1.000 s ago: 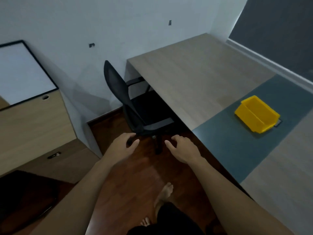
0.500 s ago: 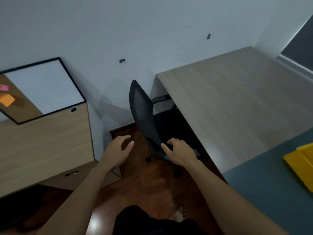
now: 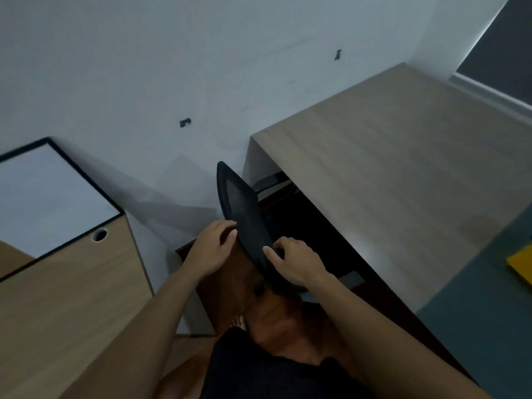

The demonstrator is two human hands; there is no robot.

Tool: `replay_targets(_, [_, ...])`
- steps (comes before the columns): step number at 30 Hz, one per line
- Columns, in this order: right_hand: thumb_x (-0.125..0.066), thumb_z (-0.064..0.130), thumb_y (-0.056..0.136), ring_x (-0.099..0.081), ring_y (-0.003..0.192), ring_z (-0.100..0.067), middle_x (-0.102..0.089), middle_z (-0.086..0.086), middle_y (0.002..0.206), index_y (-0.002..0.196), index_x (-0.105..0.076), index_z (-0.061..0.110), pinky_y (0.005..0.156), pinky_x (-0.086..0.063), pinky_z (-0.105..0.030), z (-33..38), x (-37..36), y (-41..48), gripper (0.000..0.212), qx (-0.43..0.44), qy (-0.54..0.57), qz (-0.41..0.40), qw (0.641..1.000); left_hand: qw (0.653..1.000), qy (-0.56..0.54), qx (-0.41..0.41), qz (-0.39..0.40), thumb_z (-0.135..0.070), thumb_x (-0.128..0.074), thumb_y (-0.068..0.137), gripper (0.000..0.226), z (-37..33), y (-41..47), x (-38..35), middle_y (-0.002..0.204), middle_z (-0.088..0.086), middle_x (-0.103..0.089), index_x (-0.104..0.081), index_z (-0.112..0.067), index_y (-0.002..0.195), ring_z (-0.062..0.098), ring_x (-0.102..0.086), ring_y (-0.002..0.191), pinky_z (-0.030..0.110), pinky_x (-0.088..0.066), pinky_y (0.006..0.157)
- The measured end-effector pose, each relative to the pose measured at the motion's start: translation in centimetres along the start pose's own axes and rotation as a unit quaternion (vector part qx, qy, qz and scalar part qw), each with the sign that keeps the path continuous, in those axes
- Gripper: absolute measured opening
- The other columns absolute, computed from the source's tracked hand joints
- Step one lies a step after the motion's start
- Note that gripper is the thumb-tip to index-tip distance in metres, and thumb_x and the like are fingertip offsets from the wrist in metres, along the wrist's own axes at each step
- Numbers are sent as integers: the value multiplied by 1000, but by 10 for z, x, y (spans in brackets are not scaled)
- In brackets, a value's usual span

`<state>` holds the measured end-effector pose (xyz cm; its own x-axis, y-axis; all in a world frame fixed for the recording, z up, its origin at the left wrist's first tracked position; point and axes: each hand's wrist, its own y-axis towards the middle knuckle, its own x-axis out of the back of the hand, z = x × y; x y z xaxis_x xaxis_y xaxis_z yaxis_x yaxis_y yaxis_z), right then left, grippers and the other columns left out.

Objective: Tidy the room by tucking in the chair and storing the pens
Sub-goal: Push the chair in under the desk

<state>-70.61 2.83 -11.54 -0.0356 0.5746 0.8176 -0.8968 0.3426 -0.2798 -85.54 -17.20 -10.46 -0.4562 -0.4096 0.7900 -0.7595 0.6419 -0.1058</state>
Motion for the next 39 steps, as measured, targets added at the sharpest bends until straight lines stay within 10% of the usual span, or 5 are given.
replay_targets(10, [-26, 77, 101, -62, 101, -22, -62, -1, 118, 123, -59, 24, 90, -56, -48, 56, -56, 32, 66, -161, 106, -19, 981, 966, 165, -188, 62, -49, -41, 107, 47, 68, 121, 14, 142, -4, -68, -76, -24, 126, 23, -29, 162, 56, 3, 131])
replay_targets(18, [-14, 80, 100, -61, 107, -26, -63, -2, 120, 124, -59, 23, 92, -54, -49, 85, -82, 44, 77, -272, 76, -94, 955, 890, 297, -308, 159, -53, -31, 104, 57, 64, 182, 7, 128, -12, -76, -81, -30, 118, 15, -51, 147, 51, -11, 132])
replay_targets(24, [-14, 81, 98, -63, 107, -25, -65, 0, 121, 129, -62, 22, 84, -55, -45, 72, -78, 55, 82, -303, 23, -115, 946, 896, 310, -299, 107, -52, -39, 100, 48, 52, 190, -5, 108, -17, -79, -83, -34, 102, 7, -65, 103, 37, -34, 98])
replay_targets(39, [-17, 84, 95, -68, 106, -25, -70, 1, 120, 131, -66, 28, 74, -45, -40, 7, -24, 104, 82, -321, -33, -157, 933, 900, 301, -308, 75, -49, -40, 97, 47, 1, 263, -44, 97, -8, -79, -82, -27, 92, 19, -63, 96, 41, -37, 97])
